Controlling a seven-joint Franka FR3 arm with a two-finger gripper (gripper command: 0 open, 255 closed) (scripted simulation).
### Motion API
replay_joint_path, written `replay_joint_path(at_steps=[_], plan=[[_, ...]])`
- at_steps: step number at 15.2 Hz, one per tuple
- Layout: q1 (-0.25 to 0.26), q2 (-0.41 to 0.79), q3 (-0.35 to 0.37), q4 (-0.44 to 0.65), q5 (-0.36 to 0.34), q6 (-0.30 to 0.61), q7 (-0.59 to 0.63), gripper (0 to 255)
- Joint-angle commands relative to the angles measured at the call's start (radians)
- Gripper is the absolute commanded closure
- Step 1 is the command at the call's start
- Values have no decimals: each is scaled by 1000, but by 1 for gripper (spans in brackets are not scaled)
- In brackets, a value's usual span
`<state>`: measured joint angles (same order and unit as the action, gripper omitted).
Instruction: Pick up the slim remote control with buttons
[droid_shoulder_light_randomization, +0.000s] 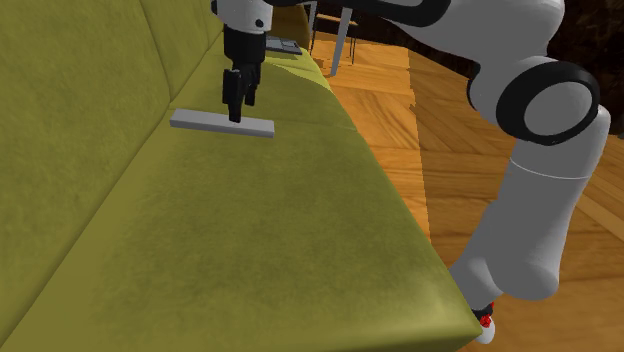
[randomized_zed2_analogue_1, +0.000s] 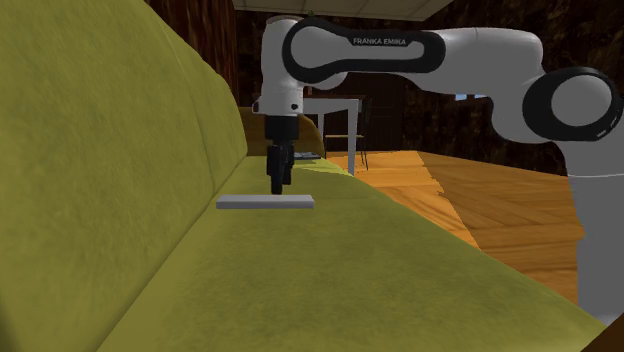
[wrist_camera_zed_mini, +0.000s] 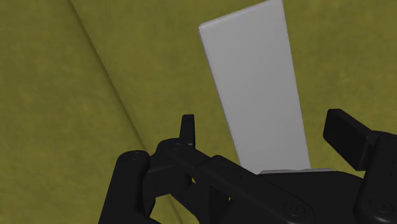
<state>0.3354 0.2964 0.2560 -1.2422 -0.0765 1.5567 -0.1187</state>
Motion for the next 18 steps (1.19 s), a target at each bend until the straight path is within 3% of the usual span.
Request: replay_joint_path(at_steps=[1,2,11,12,18], plan=[[39,104,13,159,-36,-49,-11,0],[52,129,15,200,-44,-62,-15,0],[32,78,14,17,-31,70,-15,0],[31,77,14,14,-31,73,-15,255],[32,79,14,18,-31,70,-15,255]])
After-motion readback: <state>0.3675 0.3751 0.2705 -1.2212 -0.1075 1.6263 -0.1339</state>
